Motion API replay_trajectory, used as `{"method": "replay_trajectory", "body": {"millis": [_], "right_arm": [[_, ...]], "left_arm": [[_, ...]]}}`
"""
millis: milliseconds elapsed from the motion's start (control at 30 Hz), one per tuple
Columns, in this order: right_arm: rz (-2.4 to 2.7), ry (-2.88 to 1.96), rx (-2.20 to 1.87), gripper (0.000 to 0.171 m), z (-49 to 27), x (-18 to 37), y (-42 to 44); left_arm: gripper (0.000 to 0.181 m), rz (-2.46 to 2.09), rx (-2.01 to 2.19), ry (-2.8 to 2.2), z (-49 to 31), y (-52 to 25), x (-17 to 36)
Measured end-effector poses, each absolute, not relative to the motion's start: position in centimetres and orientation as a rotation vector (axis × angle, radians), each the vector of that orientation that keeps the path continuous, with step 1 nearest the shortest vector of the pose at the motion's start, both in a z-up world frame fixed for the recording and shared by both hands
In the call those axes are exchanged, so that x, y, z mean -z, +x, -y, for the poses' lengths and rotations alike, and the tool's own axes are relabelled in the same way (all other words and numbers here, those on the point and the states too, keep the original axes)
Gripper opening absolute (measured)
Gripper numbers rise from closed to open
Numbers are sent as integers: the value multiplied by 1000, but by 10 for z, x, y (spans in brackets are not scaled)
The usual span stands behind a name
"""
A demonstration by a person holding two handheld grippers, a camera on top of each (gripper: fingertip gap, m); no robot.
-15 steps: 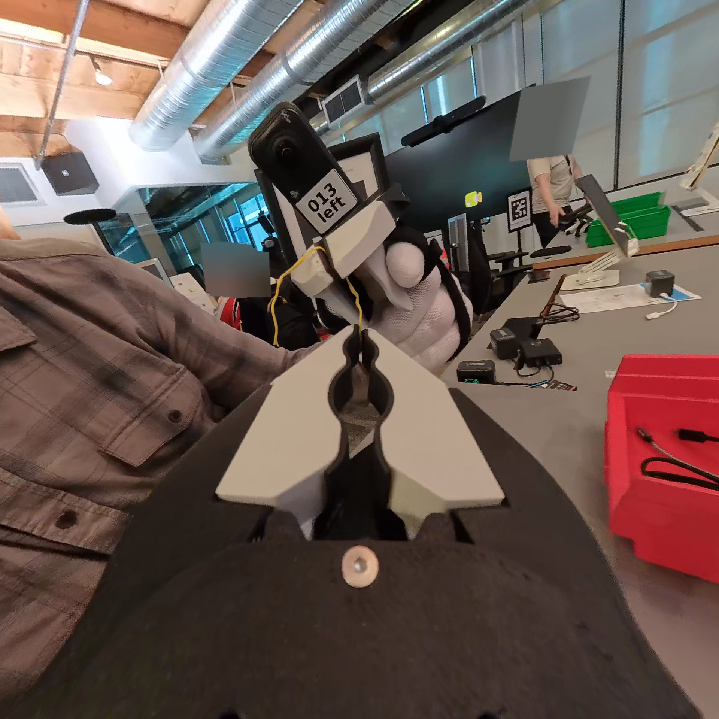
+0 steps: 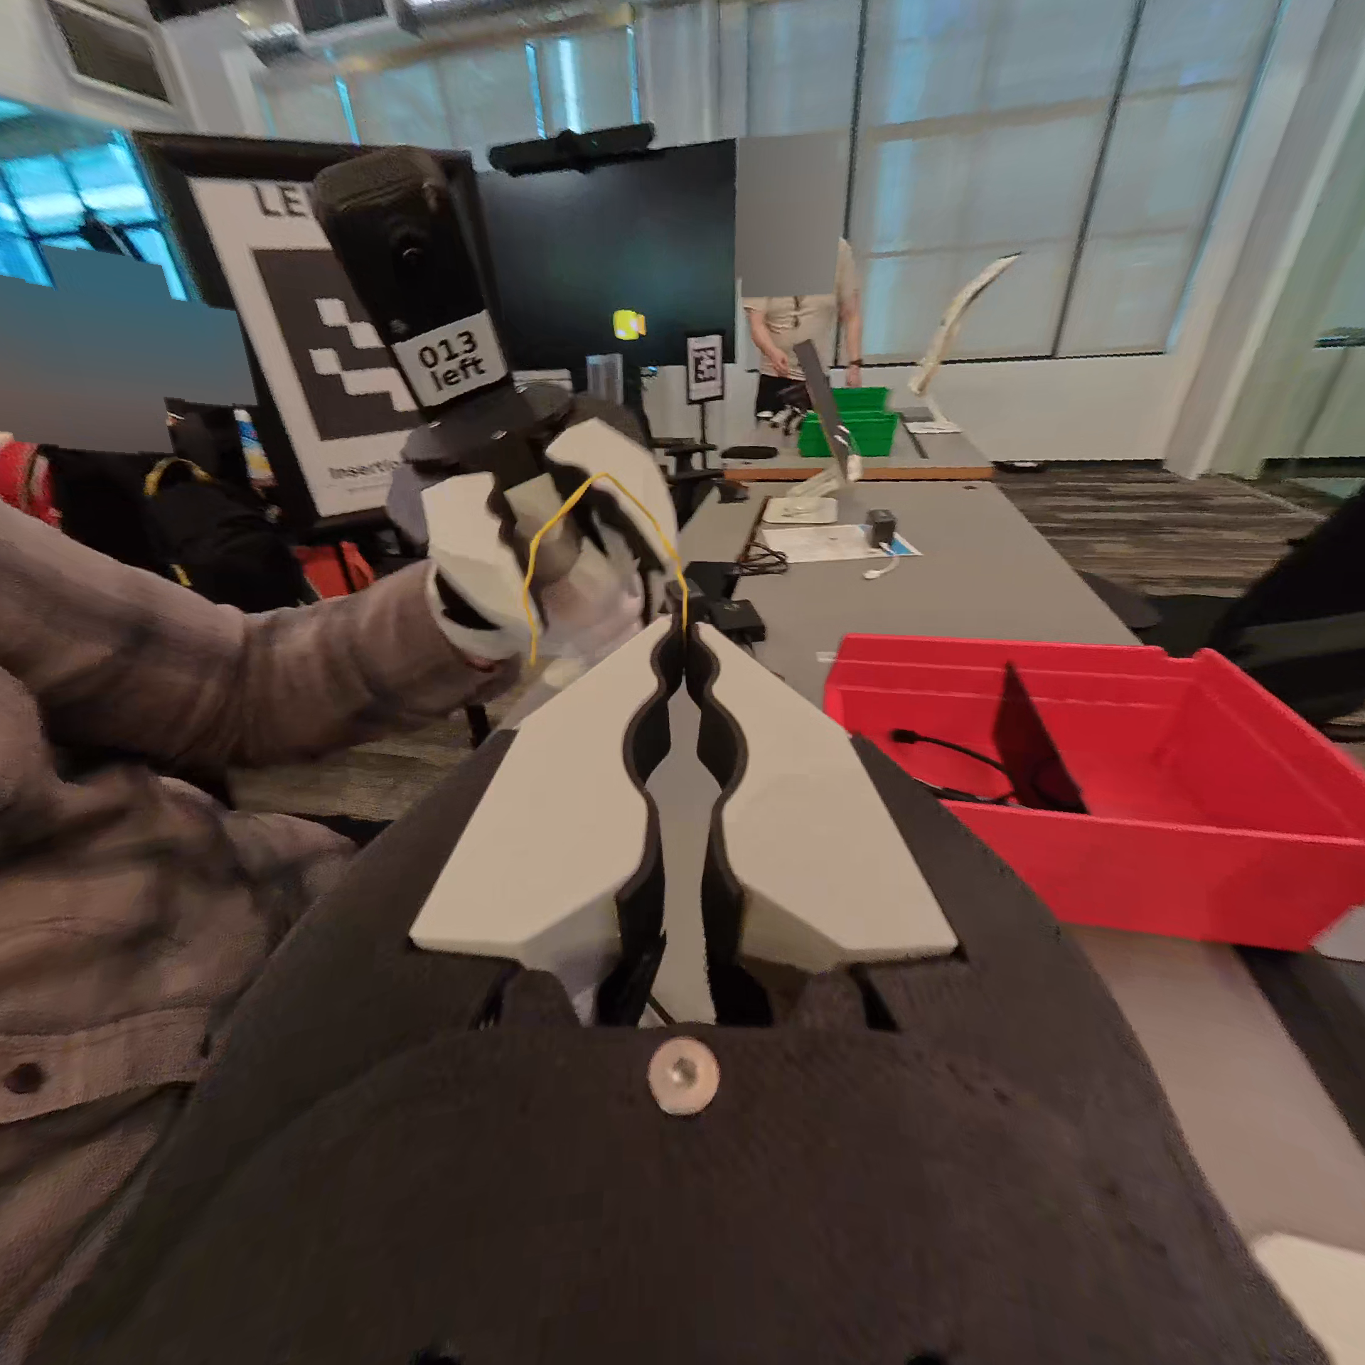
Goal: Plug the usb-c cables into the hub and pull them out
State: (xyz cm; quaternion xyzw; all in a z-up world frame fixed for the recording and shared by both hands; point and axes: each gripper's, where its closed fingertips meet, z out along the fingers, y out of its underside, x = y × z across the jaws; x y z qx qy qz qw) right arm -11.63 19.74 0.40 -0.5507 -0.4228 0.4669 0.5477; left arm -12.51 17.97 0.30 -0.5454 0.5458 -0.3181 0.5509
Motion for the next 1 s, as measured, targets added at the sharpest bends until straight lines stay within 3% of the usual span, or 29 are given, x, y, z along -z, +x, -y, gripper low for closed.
{"method": "replay_trajectory", "body": {"millis": [233,400,533,633,833,900,1000], "right_arm": [[993,-1336,-989,0,-215,3,-89],[1053,-1365,-818,0,-227,22,-81],[1074,-1384,-777,0,-230,30,-81],[1089,-1387,-760,0,-230,32,-83],[1104,-1375,-762,0,-228,32,-87],[1103,-1375,-766,0,-228,32,-87],[1103,-1374,-773,0,-228,33,-87]], "left_arm": [[78,-1564,518,-1681,-162,-139,137],[78,-1542,534,-1800,-154,-147,172],[100,-1656,413,-1941,-146,-156,216],[107,-1725,392,-2027,-137,-156,246],[105,-1679,369,-2192,-147,-158,274],[97,-1666,371,-2204,-149,-157,273],[70,-1658,385,-2186,-150,-155,270]]}}
